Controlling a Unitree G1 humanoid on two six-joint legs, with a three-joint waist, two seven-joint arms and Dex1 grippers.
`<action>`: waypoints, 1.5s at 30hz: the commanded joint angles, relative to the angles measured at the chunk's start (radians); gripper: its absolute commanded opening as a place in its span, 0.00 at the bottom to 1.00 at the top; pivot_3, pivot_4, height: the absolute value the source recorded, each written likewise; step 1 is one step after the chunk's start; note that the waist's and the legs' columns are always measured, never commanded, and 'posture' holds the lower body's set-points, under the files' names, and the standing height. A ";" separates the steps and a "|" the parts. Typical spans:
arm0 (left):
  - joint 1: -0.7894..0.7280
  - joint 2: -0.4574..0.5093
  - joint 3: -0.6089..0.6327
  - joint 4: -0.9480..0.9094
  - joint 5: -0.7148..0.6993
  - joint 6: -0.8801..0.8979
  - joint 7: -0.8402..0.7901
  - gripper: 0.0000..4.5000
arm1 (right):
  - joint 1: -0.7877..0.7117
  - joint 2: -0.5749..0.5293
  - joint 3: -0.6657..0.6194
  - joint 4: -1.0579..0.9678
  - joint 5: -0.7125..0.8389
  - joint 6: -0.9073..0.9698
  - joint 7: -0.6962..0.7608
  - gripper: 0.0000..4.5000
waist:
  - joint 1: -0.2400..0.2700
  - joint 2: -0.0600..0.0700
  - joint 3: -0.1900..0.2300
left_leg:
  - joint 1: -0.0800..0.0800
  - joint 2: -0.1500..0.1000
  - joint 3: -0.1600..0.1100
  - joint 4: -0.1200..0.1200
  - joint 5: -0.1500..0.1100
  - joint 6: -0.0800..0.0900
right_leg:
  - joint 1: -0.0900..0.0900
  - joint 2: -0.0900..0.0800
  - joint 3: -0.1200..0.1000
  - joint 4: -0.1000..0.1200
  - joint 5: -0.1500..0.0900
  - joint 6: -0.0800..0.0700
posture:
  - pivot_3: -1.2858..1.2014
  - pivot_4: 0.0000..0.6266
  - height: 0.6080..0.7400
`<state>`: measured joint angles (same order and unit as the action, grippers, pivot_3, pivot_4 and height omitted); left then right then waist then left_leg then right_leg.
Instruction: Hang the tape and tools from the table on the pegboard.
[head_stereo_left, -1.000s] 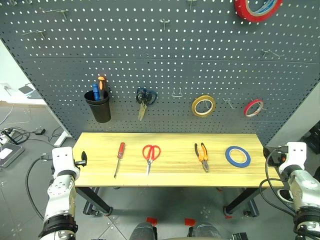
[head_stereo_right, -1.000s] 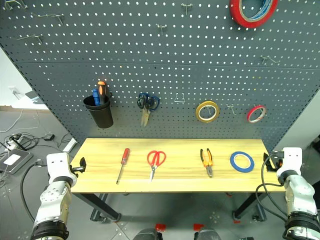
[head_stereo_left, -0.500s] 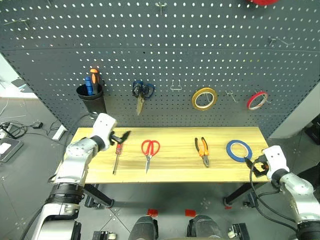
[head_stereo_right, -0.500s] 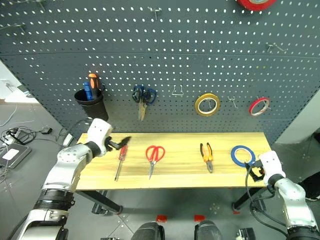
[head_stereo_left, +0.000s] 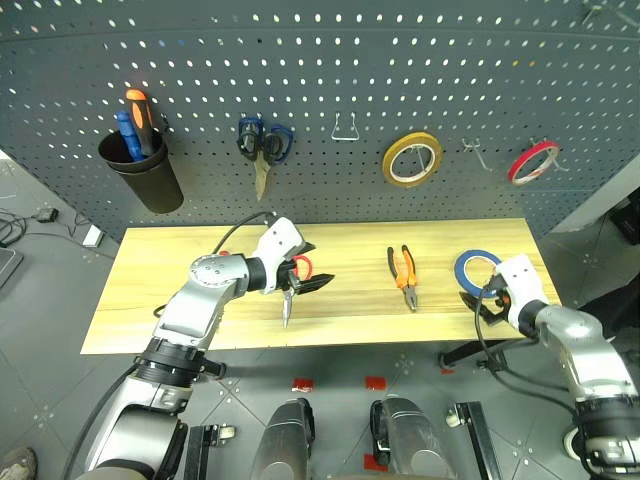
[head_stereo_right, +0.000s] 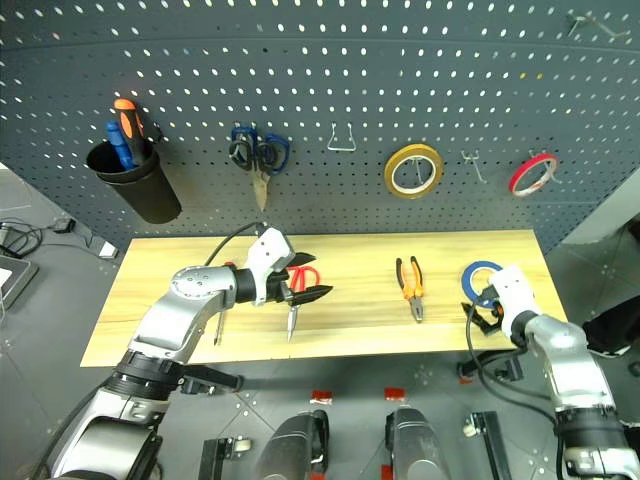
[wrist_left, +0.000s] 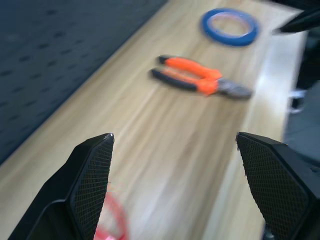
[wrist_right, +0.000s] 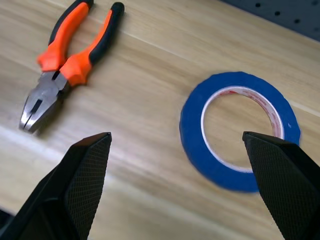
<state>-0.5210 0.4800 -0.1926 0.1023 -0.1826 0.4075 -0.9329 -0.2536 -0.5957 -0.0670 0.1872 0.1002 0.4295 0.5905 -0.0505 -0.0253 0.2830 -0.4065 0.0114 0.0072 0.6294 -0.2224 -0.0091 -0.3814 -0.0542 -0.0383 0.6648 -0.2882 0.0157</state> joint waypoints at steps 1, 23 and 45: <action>-0.018 -0.008 -0.033 -0.063 -0.021 -0.008 -0.058 0.91 | -0.104 -0.020 0.041 0.152 -0.027 -0.017 0.049 1.00 | -0.003 -0.001 0.007 | -0.002 0.000 0.000 0.000 0.000 0.000 | -0.002 0.000 0.000 0.000 0.000 0.000 | 0.46 0.56 1.00; -0.022 -0.088 -0.051 -0.074 -0.037 -0.200 -0.094 0.92 | -0.445 -0.014 0.228 0.768 -0.232 -0.131 0.142 0.20 | -0.006 0.000 0.040 | -0.010 0.001 0.002 0.004 0.002 -0.004 | -0.007 -0.002 -0.003 0.000 0.000 0.003 | 0.46 0.52 1.00; -0.124 -0.266 0.028 -0.143 -0.060 -0.166 0.190 0.92 | 0.021 0.023 -0.007 -0.504 -0.353 -0.192 -0.285 0.15 | 0.005 0.002 0.039 | -0.018 0.000 0.000 0.016 0.003 -0.004 | -0.009 -0.001 -0.003 0.002 0.004 0.014 | 0.46 0.49 1.00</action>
<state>-0.6236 0.2238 -0.1565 -0.0338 -0.2576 0.2647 -0.7671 -0.2139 -0.5669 -0.0302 -0.3380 -0.2807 0.2685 0.3055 -0.0452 -0.0234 0.3220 -0.4243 0.0113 0.0072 0.6457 -0.2197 -0.0132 -0.3909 -0.0555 -0.0418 0.6671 -0.2835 0.0276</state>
